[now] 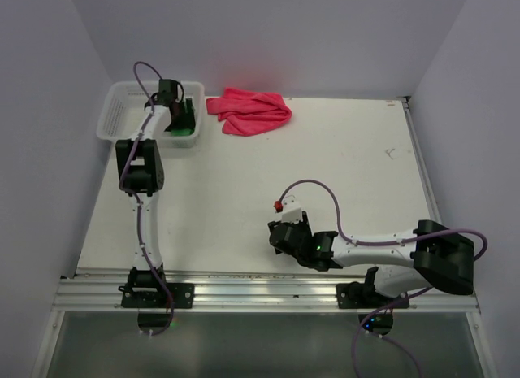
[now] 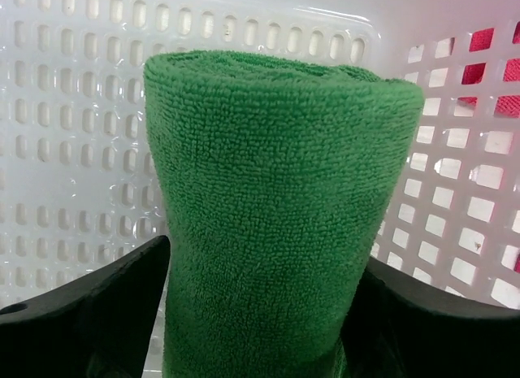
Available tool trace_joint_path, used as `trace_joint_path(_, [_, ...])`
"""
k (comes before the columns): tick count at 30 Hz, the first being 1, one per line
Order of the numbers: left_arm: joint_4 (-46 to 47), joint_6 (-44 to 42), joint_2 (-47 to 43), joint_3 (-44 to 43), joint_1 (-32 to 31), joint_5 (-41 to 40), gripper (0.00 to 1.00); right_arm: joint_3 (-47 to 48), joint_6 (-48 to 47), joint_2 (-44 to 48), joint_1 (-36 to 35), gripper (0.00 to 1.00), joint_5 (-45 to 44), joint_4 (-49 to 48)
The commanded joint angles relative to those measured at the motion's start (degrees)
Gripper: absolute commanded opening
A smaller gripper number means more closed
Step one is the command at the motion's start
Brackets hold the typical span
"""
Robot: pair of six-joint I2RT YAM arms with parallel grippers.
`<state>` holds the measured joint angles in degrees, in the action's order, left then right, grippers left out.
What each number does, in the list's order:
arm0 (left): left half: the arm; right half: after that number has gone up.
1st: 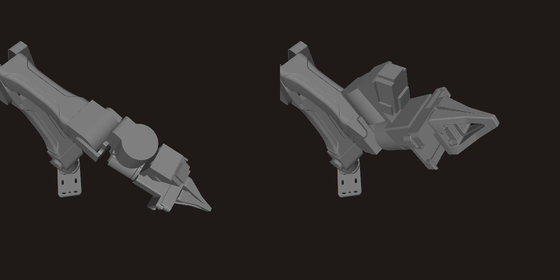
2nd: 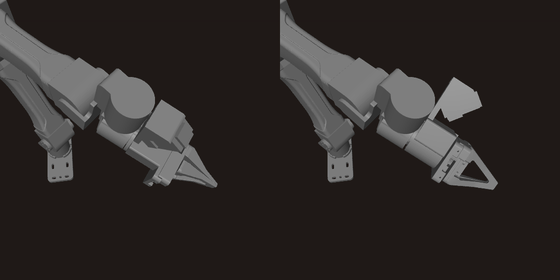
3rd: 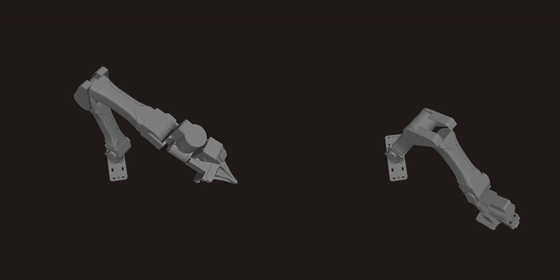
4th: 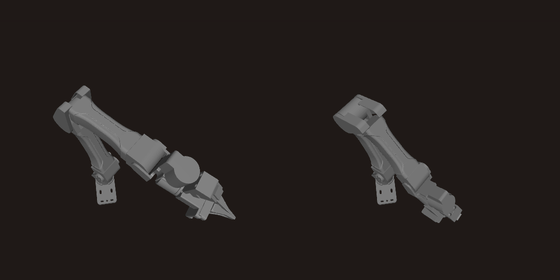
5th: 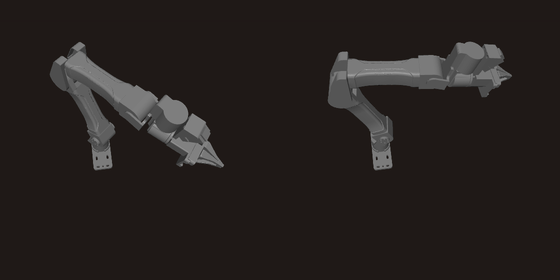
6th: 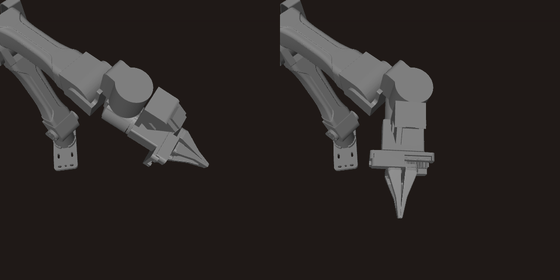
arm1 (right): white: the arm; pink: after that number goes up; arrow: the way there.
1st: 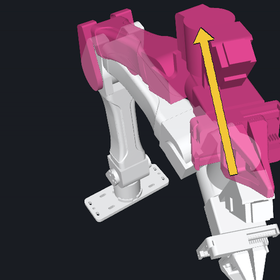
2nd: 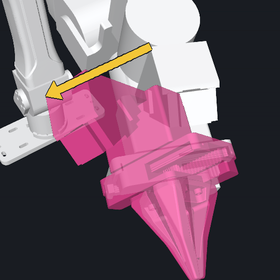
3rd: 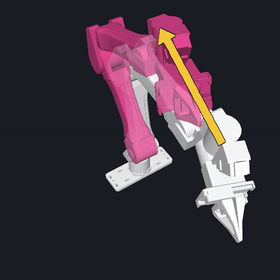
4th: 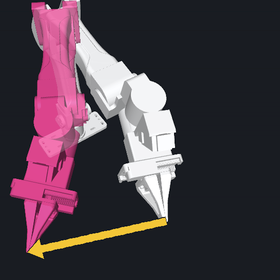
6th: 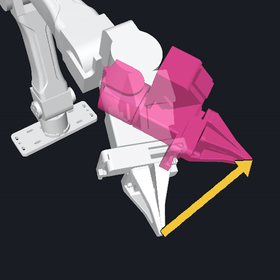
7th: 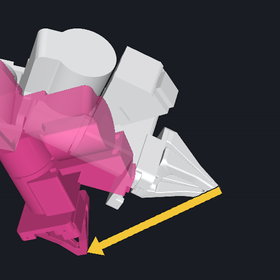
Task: Roll the towels
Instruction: Place the rolled towel into the container
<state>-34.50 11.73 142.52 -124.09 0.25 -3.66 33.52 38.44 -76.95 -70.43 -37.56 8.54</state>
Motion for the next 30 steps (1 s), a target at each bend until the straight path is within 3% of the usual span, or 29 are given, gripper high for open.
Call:
trace_joint_path(1, [0.66, 3.3, -1.98, 1.75, 1.68, 2.86, 0.82, 1.46, 0.94, -0.31, 0.3, 0.65, 0.38, -1.77])
trace_joint_path(3, [1.01, 3.74, -3.29, 2.01, 2.12, 3.4, 0.85, 1.37, 0.85, -0.4, 0.3, 0.65, 0.56, -1.77])
trace_joint_path(7, [2.33, 4.8, -5.76, 2.8, 2.82, 7.17, 1.0, 1.99, 0.76, -0.57, 0.3, 0.64, 0.65, -1.5])
trace_joint_path(16, [5.05, 5.94, -13.22, 4.03, 3.97, 9.28, 1.0, 2.78, 0.94, -1.97, 0.38, 0.63, 2.49, -1.59])
trace_joint_path(24, [3.13, 4.36, -13.67, 1.48, 4.14, 12.1, 1.0, 3.48, 0.41, -1.8, 0.3, 0.63, 2.67, -0.8])
trace_joint_path(30, [4.62, 4.36, -19.9, 6.83, 4.14, 14.03, 1.0, 7.43, -5.03, -0.31, 1.52, 0.63, 0.29, -0.18])
